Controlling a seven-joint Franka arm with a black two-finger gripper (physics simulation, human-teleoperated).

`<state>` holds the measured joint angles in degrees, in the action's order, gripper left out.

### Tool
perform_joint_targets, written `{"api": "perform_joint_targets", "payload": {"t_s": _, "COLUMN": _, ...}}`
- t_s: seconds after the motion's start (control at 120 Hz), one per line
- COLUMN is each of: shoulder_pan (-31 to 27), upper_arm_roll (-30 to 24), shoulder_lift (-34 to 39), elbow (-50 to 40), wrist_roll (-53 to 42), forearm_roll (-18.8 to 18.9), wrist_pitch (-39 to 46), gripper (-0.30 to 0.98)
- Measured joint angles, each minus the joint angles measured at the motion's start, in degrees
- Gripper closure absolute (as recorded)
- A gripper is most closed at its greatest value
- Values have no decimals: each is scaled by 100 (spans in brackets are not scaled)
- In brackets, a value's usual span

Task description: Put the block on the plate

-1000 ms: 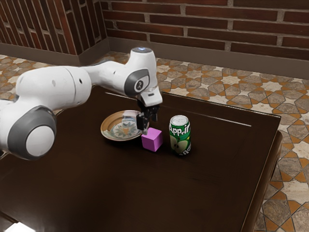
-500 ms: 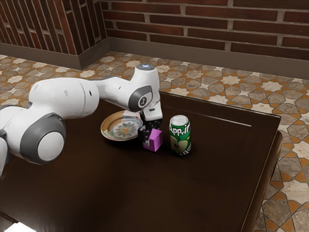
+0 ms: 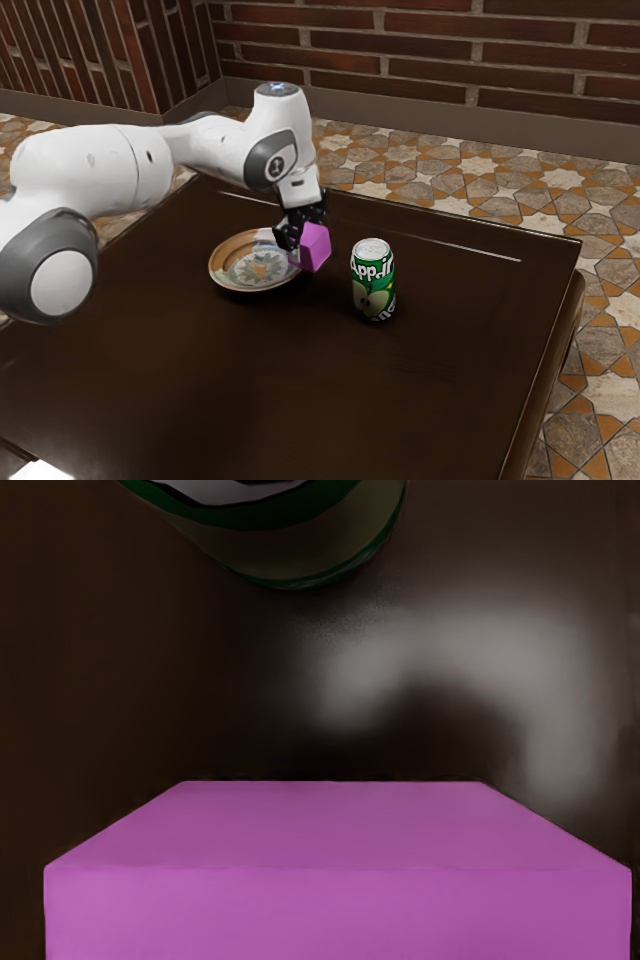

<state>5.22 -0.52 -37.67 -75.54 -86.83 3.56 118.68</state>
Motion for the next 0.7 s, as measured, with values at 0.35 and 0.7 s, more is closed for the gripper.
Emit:
{"api": "perform_joint_targets", "payload": {"t_s": 0.35, "shoulder_pan": -805, "upper_arm_roll": 1, "shoulder_lift": 774, "elbow": -845, "wrist_roll": -108, "forearm_roll": 2, "wrist_pitch": -25, "gripper": 29}}
{"api": "perform_joint_targets", "payload": {"t_s": 0.7, "shoulder_pan": -957, "upper_arm_roll": 311, "shoulder_lift": -237, "elbow": 149, "wrist_roll": -195, "forearm_roll": 8, "wrist_pitch": 163, "gripper": 29}}
